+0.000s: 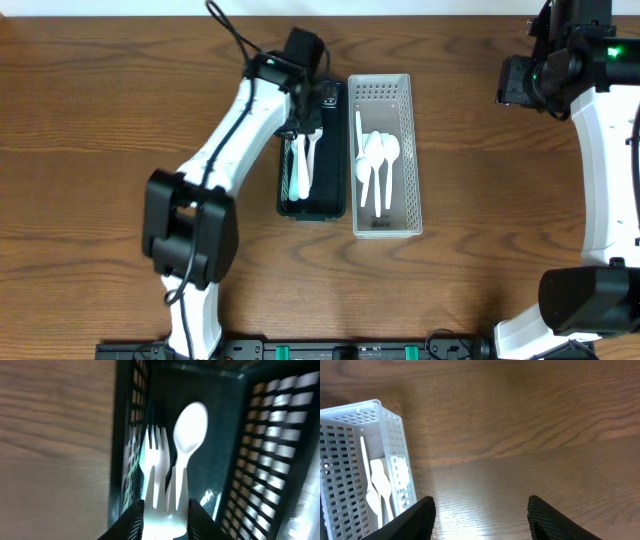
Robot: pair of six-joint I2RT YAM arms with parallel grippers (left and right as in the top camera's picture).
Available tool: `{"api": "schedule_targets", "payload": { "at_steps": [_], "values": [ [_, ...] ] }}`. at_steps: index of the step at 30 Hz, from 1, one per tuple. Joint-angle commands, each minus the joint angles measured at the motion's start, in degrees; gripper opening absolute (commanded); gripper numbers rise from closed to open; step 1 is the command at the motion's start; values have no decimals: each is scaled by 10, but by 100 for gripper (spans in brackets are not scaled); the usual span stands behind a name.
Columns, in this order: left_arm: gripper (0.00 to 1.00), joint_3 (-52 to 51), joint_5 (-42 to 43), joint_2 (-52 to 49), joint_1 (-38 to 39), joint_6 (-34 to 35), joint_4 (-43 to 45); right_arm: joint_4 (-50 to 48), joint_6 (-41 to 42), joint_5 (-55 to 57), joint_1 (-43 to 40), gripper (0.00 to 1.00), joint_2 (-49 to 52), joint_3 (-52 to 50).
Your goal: Pack container
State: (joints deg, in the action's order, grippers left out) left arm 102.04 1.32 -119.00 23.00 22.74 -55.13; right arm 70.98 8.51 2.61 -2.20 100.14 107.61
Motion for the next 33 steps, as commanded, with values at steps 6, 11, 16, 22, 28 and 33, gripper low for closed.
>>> {"api": "schedule_targets", "payload": {
  "at_steps": [6,11,16,22,28,33],
  "values": [
    [59,2,-5,-6,4,-38,0,2,-5,6,-9,62,0,3],
    [62,3,-42,23,10,-101,-4,-10,-10,6,-9,62,0,3],
    [63,6,-127,95,13,-148,-9,-52,-14,6,-8,60,0,3],
    [72,6,-184,195,-16,-170,-5,-115,-20,6,14,59,-4,3],
    [80,6,-189,233,-93,-169,11,-172,-31,6,56,59,-4,3],
    [87,6,-185,231,-154,-169,19,-235,-44,6,79,63,-4,3]
  ]
}}
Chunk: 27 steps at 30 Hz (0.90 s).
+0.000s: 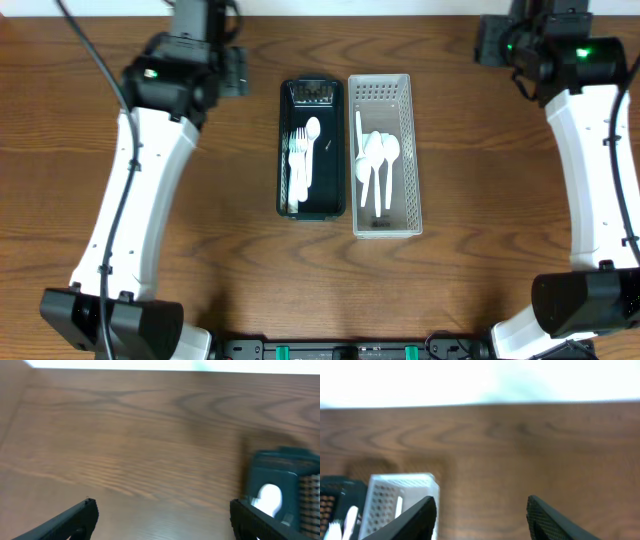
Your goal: Pack container
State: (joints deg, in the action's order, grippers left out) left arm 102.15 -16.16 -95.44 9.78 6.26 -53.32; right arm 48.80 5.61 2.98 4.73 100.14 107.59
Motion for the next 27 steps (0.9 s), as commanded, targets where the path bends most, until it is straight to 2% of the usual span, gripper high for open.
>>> {"api": "schedule_targets", "payload": {
  "at_steps": [1,13,18,20,27],
  "values": [
    [87,5,-10,-4,-28,-4,1,-20,-16,2,11,64,-4,3],
    [88,5,-10,-4,-46,-5,8,-75,-45,3,12,64,-4,3],
    [95,5,-10,-4,-46,-5,30,-118,-55,18,12,63,-4,3],
    [100,5,-10,-4,-46,-5,47,-146,-56,40,12,63,-4,3],
    [98,5,-10,-4,-46,-5,156,-264,-59,102,9,66,1,3]
  ]
}}
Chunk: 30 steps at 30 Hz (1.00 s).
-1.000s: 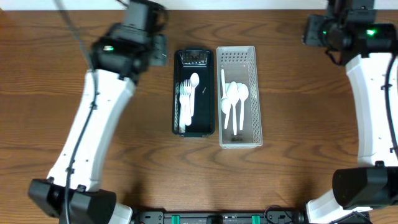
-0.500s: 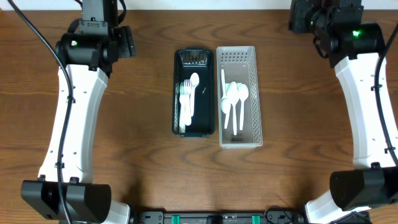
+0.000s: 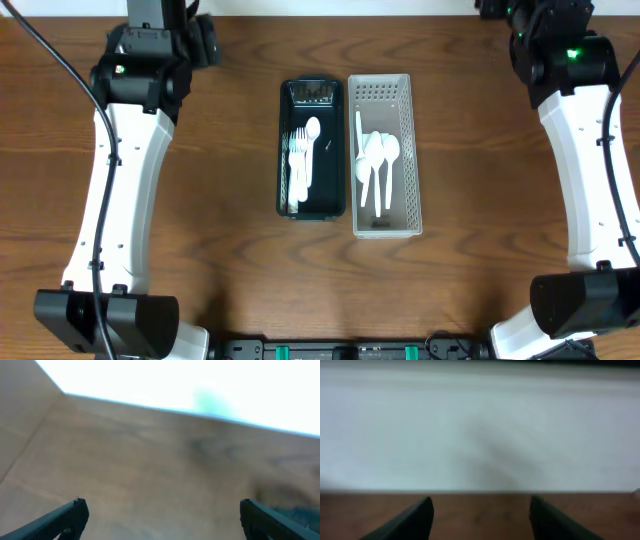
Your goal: Pack container
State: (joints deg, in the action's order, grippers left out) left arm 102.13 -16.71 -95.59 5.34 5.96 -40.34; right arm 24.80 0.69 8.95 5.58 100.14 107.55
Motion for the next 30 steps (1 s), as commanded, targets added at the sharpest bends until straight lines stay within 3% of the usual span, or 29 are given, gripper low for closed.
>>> {"api": "schedule_targets", "payload": {
  "at_steps": [1,3,4,10,23,30],
  "values": [
    [98,5,-5,-3,-2,-2,49,-47,-10,50,-1,69,3,3],
    [98,5,-5,-3,-2,-2,86,-86,-10,61,-5,82,9,3],
    [98,5,-5,-4,-2,-2,102,-106,-10,61,-9,99,12,3],
    [98,5,-5,-6,-2,-2,123,-144,-10,61,-24,99,32,3],
    [98,-2,17,8,-2,-2,122,-64,-10,97,-39,99,5,3],
    [98,-89,43,80,-2,-2,162,-26,-10,97,-39,99,-64,-46]
  ]
}}
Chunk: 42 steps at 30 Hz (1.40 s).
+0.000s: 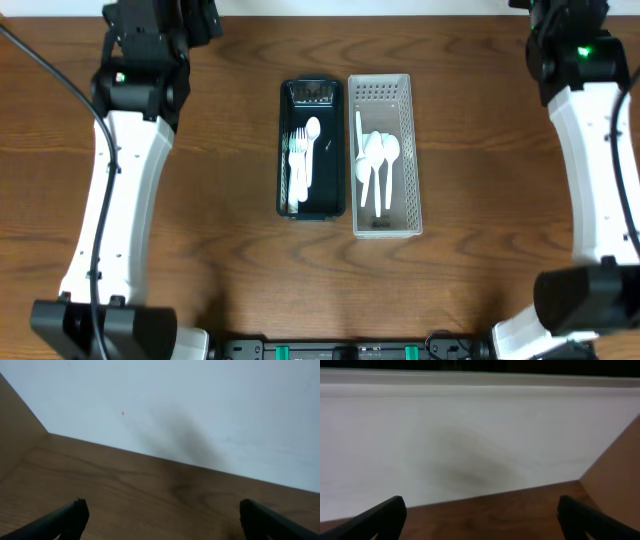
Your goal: Pack container
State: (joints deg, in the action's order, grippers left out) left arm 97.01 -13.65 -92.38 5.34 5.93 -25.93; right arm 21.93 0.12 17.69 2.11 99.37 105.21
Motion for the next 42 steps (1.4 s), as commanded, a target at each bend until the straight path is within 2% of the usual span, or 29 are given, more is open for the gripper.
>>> {"api": "schedule_targets", "payload": {
  "at_steps": [1,7,13,18,23,26,32,42],
  "values": [
    [98,-58,12,63,-2,-1,31,2,-4,10,-6,99,-69,-36],
    [98,-191,12,169,-2,-1,129,-20,3,14,-11,99,-167,-157],
    [98,-295,12,269,-2,-5,203,-88,5,17,-15,99,-282,-297],
    [98,-367,12,344,-2,-69,250,-149,33,16,-35,99,-365,-389],
    [98,-419,12,411,-2,-76,276,-198,65,16,-66,99,-450,-466],
    [98,-451,12,453,2,-76,270,-223,76,5,-79,99,-502,-508],
    [98,-483,12,528,12,-77,152,-246,76,-47,-96,99,-585,-583],
    [98,-511,12,609,26,-94,135,-258,84,-81,-96,99,-663,-614]
  ]
}}
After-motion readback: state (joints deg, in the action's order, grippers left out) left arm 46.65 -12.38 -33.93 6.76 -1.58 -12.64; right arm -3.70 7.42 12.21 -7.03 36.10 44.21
